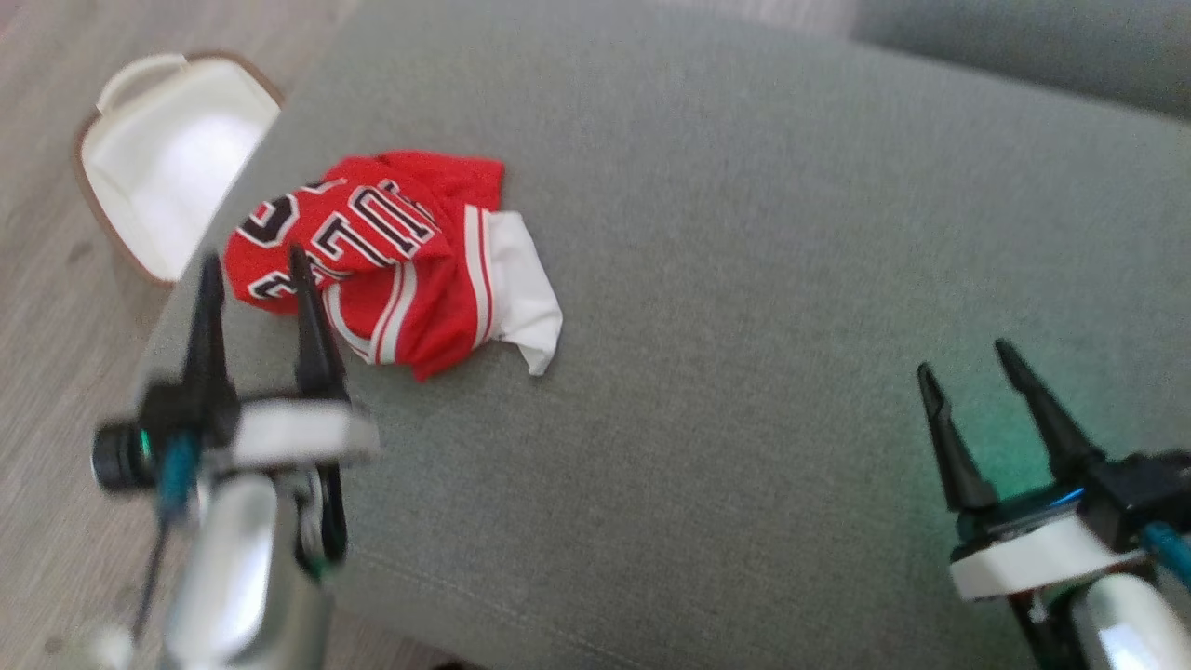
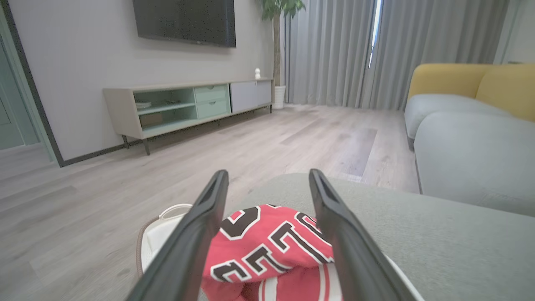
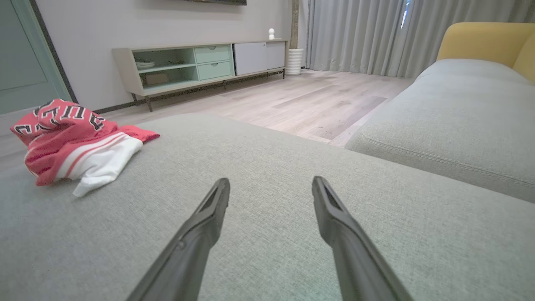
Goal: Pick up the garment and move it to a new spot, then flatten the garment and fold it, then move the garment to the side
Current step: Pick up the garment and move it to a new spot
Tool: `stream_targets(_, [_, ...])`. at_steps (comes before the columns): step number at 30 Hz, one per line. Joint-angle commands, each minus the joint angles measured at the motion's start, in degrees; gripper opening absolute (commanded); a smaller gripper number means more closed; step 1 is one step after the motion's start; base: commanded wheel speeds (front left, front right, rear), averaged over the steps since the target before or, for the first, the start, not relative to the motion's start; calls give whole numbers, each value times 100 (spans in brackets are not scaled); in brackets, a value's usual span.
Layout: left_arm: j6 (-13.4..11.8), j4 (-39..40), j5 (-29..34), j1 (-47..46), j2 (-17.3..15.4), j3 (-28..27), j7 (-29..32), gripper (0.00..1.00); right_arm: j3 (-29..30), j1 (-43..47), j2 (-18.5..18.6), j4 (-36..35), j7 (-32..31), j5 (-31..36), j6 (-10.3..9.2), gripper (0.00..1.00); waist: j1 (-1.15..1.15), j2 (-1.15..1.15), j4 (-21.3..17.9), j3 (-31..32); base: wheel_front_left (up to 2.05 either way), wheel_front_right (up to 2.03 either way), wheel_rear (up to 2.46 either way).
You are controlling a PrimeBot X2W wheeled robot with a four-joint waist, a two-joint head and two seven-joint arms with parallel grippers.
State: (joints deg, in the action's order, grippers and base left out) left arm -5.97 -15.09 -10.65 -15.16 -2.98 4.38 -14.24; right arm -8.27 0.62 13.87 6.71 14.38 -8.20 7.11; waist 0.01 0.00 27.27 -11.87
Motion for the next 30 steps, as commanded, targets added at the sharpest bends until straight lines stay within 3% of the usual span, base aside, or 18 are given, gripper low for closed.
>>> stream_targets(1, [13, -211, -79, -663, -154, -282, 193, 100, -168, -194, 270, -216, 62, 52, 37, 100, -1, 0, -122, -658, 0, 0, 0])
stream_targets(8, [-11, -2082, -427, -2354, -320, -458, 1604, 100, -292, -533, 832, -333, 62, 30, 37, 100, -1, 0, -232, -1272, 0, 0, 0])
stream_targets(13, [220, -3309, -937, -2882, -255, -623, 2595, 100, -410, -730, 957, -359, 62, 43, 37, 100, -1, 0, -372, -1481, 0, 0, 0])
stream_targets(14, [284, -3467, -1009, -2946, -257, -653, 2635, 80, -449, -769, 950, -348, 62, 51, 37, 100, -1, 0, -413, -1494, 0, 0, 0])
stream_targets(15, [325, -3568, -1044, -3004, -293, -686, 2542, 0, -484, -807, 929, -334, 62, 51, 37, 100, -1, 0, -461, -1499, 0, 0, 0])
stream_targets(21, [447, -3924, -932, -3148, -607, -682, 1594, 0, -528, -901, 660, -235, 62, 55, 37, 100, -1, 0, -797, -1282, 0, 0, 0])
stream_targets(30, [676, -3541, -535, -3368, -1032, -318, 939, 0, -464, -718, 126, -127, 62, 42, 37, 100, -1, 0, -1470, -397, 0, 0, 0])
